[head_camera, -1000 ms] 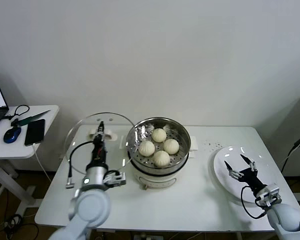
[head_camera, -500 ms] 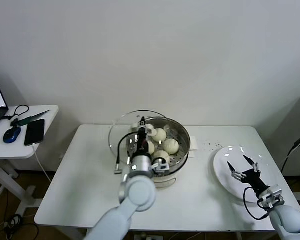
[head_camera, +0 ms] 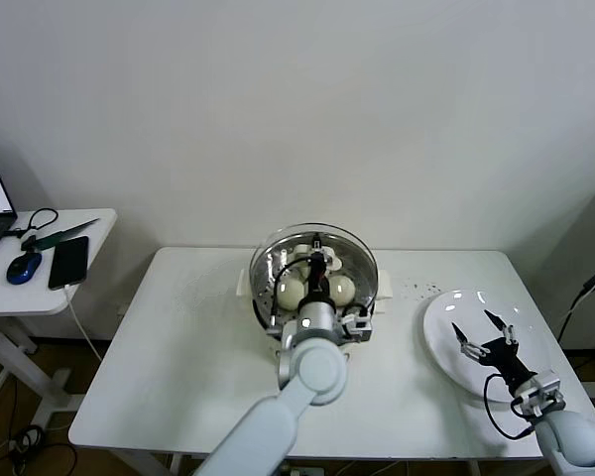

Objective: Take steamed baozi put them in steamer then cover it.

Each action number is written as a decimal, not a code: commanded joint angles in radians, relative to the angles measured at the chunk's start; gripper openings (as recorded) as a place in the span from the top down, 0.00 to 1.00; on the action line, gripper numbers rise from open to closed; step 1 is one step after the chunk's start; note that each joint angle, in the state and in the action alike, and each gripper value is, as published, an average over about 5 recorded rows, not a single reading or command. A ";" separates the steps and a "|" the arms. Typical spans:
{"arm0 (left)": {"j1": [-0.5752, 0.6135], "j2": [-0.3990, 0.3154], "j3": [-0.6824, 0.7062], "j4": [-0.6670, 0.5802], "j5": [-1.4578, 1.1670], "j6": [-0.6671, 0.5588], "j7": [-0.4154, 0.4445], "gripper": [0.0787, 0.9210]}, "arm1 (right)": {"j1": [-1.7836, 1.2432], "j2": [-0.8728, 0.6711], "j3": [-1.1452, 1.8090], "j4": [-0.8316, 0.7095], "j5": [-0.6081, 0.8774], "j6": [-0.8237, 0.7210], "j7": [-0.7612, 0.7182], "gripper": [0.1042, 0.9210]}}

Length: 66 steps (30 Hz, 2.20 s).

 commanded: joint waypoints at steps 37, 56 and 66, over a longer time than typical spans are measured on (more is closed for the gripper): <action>0.001 -0.029 -0.022 0.115 -0.055 0.049 -0.074 0.91 | -0.003 0.020 0.013 -0.003 -0.035 0.013 -0.009 0.12; 0.031 0.020 0.004 -0.031 -0.080 0.049 -0.038 0.62 | 0.006 0.013 0.008 -0.012 -0.036 0.010 -0.018 0.12; 0.093 0.084 -0.003 -0.190 -0.133 0.049 -0.026 0.28 | 0.011 0.012 0.006 -0.008 -0.034 -0.004 -0.017 0.12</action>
